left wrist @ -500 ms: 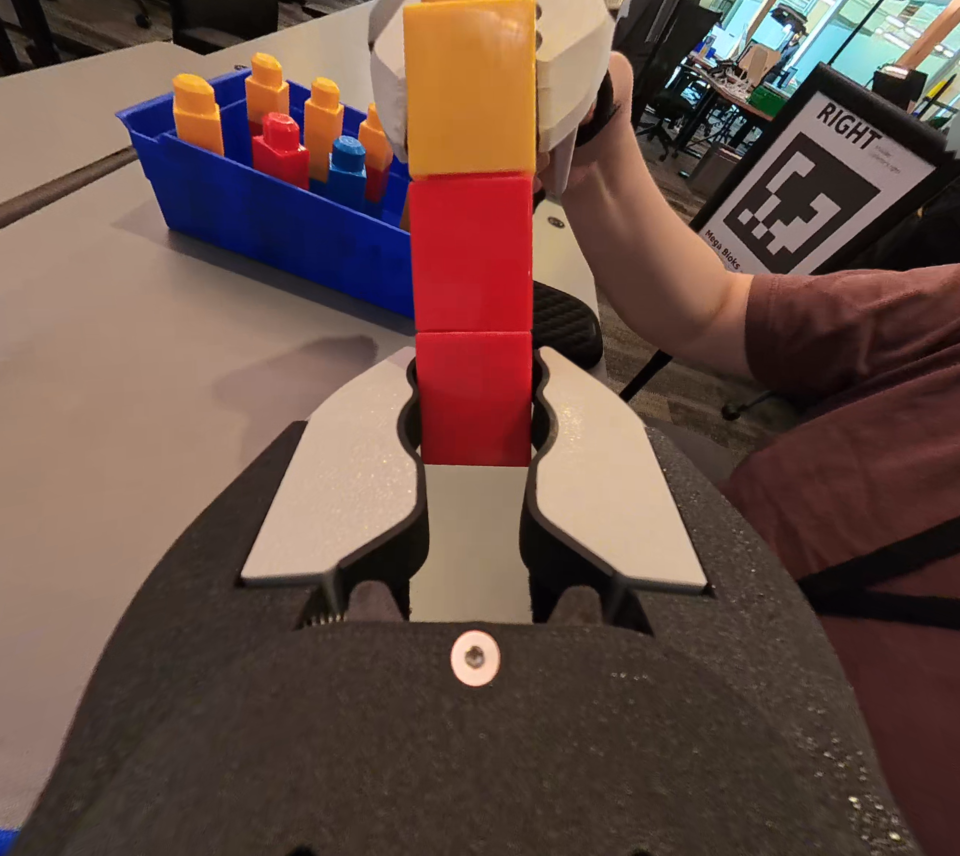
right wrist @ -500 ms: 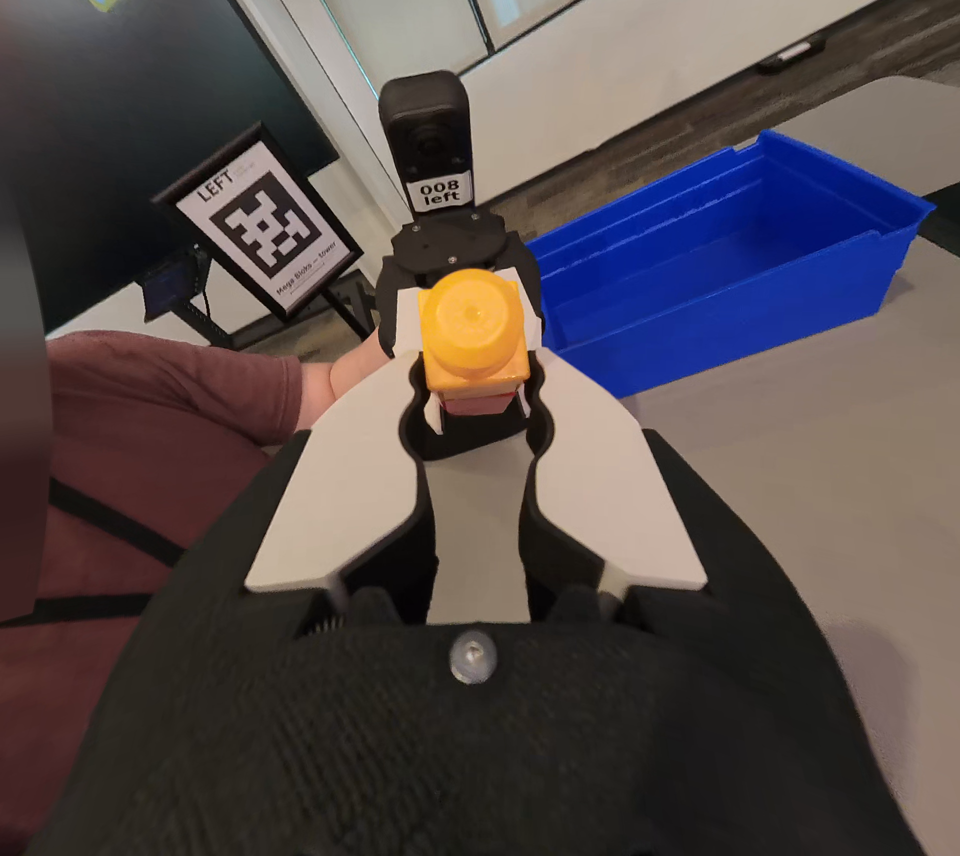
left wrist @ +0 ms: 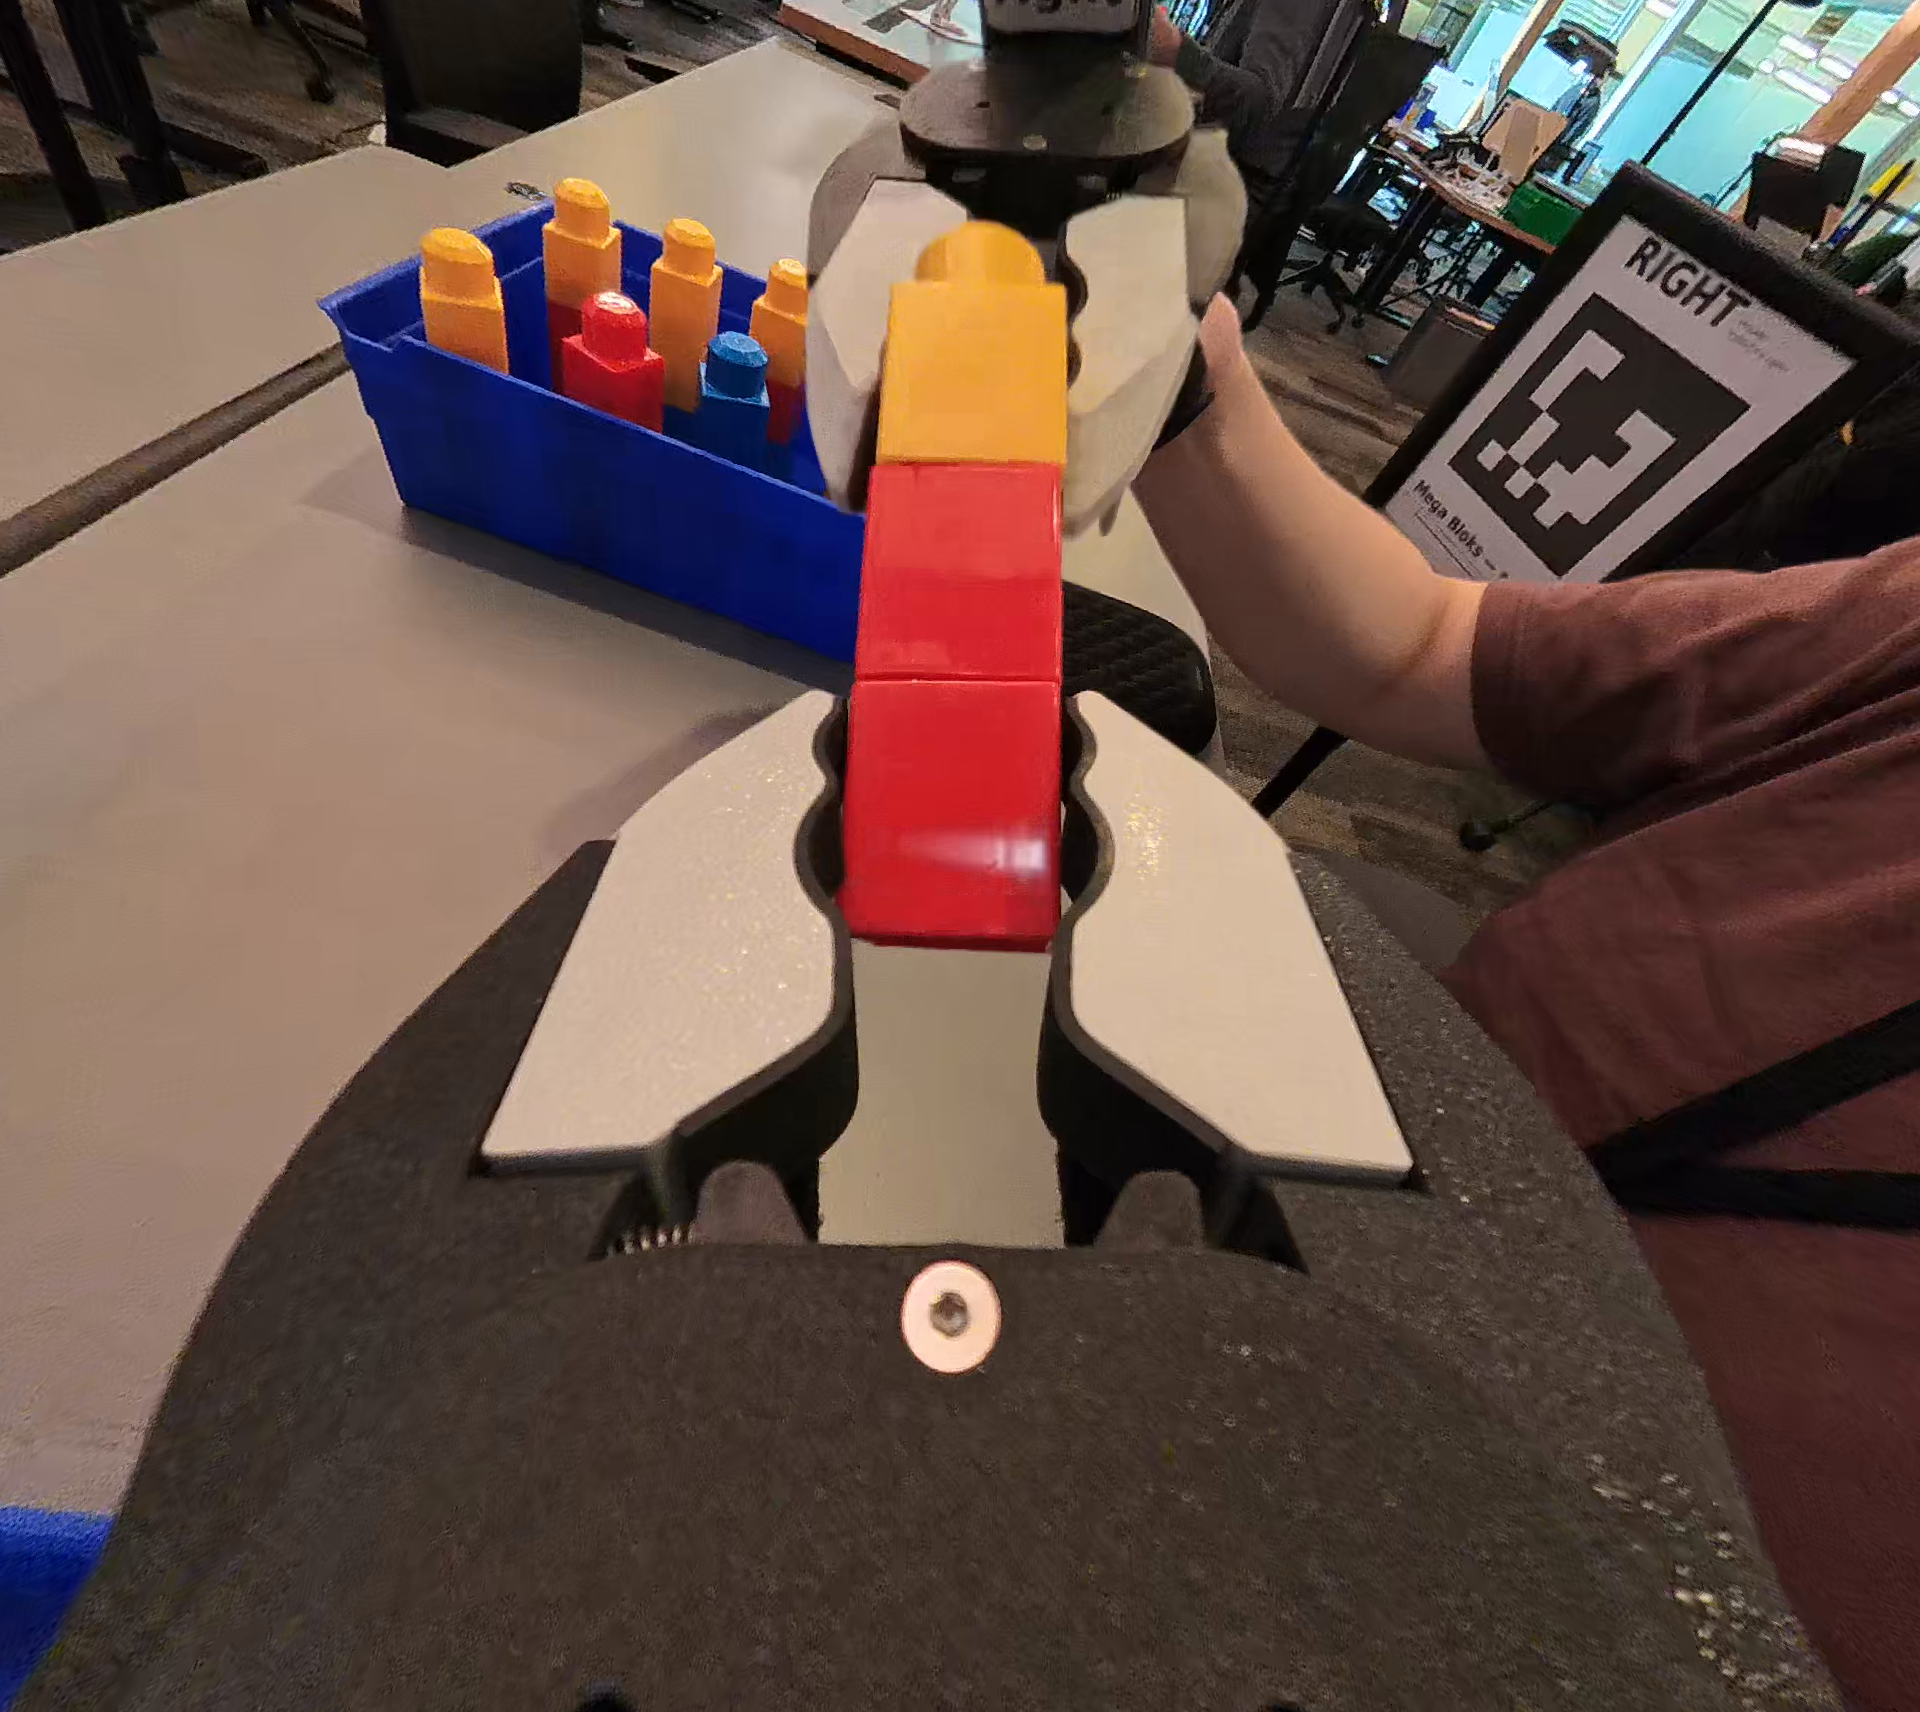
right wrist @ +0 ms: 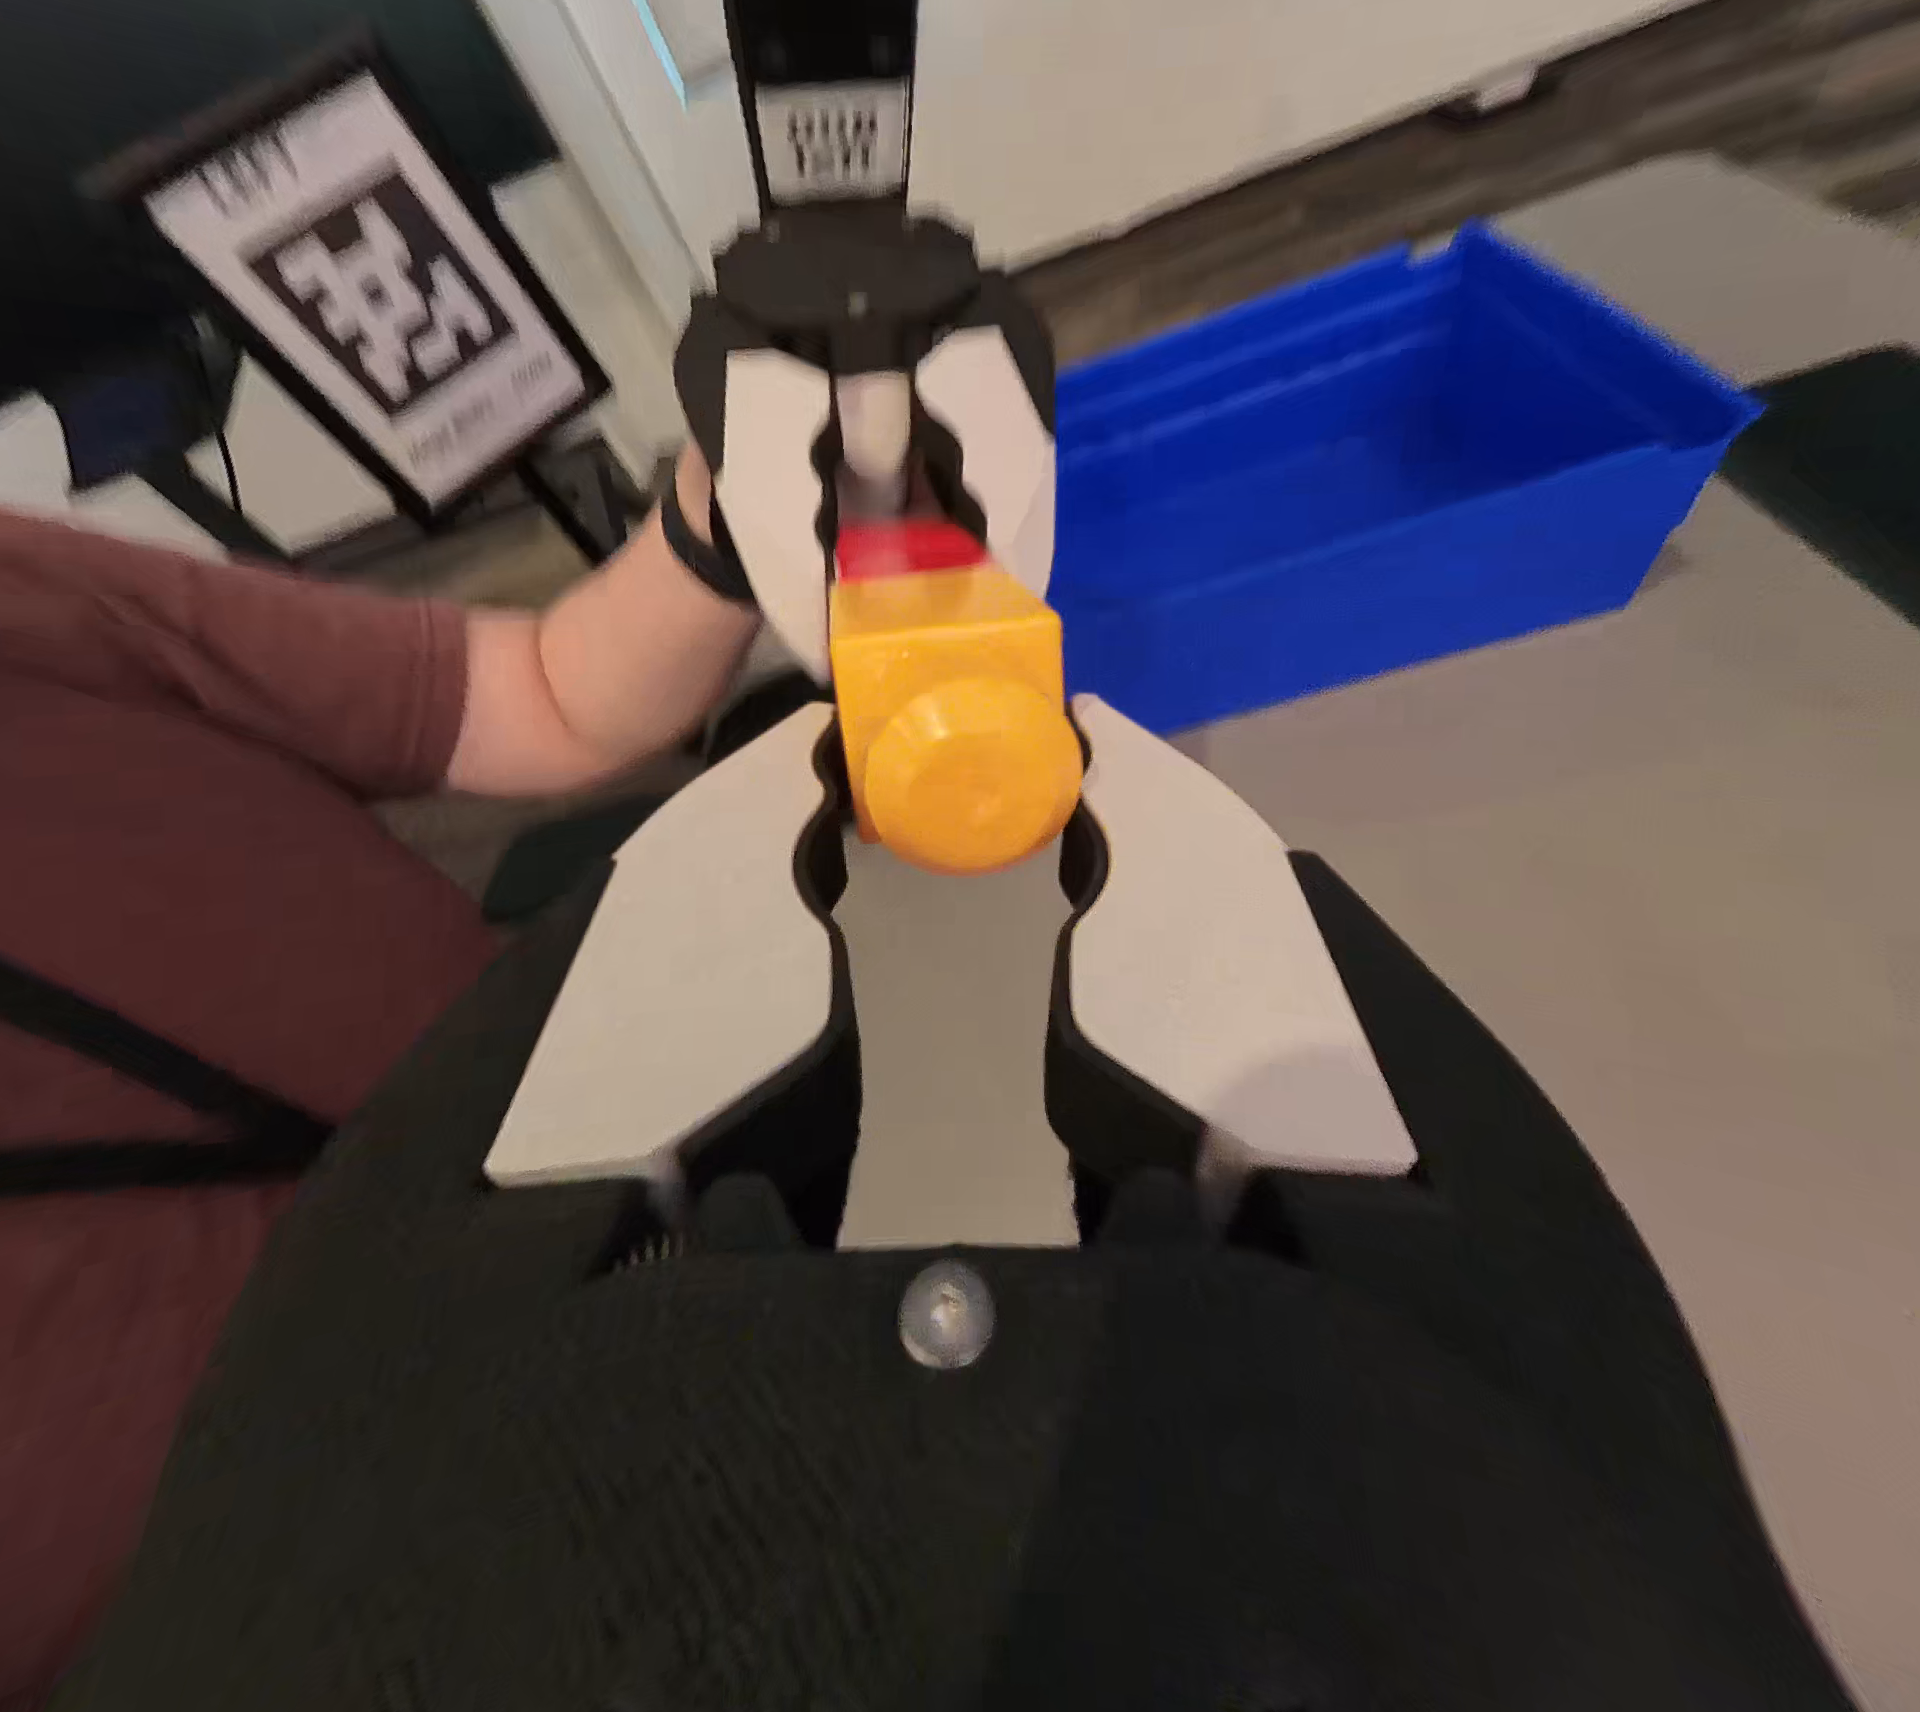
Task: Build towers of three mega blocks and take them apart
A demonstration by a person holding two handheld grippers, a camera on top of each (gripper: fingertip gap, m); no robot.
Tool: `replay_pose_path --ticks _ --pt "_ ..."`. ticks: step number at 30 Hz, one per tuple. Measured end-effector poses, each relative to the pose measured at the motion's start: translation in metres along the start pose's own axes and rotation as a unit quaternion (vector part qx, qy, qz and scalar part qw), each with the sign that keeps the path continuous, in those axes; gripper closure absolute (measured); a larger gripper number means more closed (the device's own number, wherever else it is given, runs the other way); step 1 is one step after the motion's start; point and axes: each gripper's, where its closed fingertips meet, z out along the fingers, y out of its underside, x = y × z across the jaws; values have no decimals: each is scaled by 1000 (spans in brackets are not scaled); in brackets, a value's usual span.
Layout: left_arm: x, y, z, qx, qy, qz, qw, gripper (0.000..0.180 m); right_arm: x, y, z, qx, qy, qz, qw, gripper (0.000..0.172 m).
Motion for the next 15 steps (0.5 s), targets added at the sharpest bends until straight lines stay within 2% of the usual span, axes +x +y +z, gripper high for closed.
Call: replay_pose_path --ticks 2,4,8,11,15 --pt "1 -1 6 4 2 -6 1000 142 0 -21 -2 88 -11 27 996 132" --pt "3 0 13 10 11 -16 1000 142 0 -32 -6 138 -20 47 989 133" --pt "3 3 21 22 44 -73 996 142 5 -32 -8 148 -14 59 987 135" --pt "4 12 31 -4 46 -64 997 143 4 -36 -7 161 -16 54 985 135" --pt "11 23 44 -48 48 -40 997 145 -3 -31 -4 122 -18 34 992 135"
